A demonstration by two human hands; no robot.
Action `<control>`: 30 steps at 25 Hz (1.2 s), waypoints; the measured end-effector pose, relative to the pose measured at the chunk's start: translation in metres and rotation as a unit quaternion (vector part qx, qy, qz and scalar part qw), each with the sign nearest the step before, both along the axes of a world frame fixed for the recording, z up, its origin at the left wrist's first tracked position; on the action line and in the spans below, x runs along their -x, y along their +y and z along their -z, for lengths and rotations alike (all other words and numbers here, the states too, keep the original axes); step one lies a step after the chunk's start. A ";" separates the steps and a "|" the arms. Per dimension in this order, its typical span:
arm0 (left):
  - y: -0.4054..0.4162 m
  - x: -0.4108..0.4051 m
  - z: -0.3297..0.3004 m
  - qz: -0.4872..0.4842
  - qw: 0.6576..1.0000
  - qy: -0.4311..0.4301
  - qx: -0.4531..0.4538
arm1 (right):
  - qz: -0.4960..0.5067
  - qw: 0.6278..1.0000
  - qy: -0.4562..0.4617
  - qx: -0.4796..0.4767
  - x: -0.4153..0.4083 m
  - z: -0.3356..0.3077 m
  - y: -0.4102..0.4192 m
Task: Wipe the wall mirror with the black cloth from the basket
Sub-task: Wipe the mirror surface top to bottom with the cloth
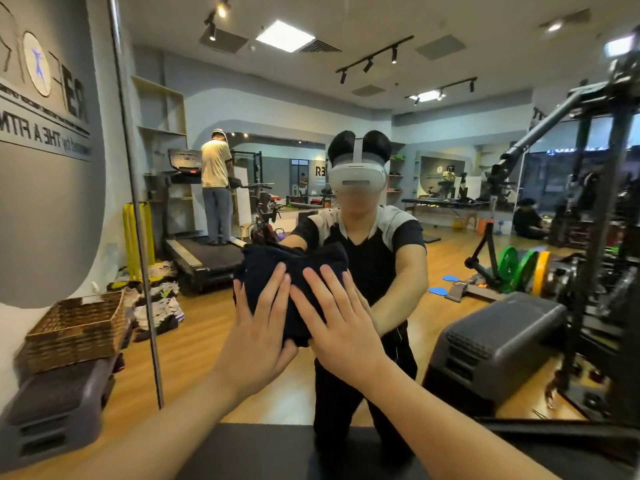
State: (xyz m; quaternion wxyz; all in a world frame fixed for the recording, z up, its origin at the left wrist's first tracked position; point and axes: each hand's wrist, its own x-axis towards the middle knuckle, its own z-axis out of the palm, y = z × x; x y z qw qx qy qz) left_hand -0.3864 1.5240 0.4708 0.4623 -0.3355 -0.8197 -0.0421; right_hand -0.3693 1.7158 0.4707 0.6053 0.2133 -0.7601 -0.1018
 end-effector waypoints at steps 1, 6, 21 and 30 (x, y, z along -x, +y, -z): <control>0.021 -0.004 0.001 0.011 1.000 0.007 -0.001 | 0.002 1.000 -0.001 0.002 -0.008 -0.001 0.021; 0.097 -0.019 -0.027 0.061 0.998 0.008 -0.015 | 0.009 1.000 -0.011 0.008 -0.039 -0.027 0.097; 0.009 -0.002 -0.154 0.019 0.997 0.052 -0.059 | -0.010 0.997 -0.026 0.078 -0.021 -0.153 -0.012; 0.082 -0.035 0.006 -0.002 0.999 0.012 -0.043 | -0.003 0.997 -0.073 -0.023 -0.042 -0.016 0.068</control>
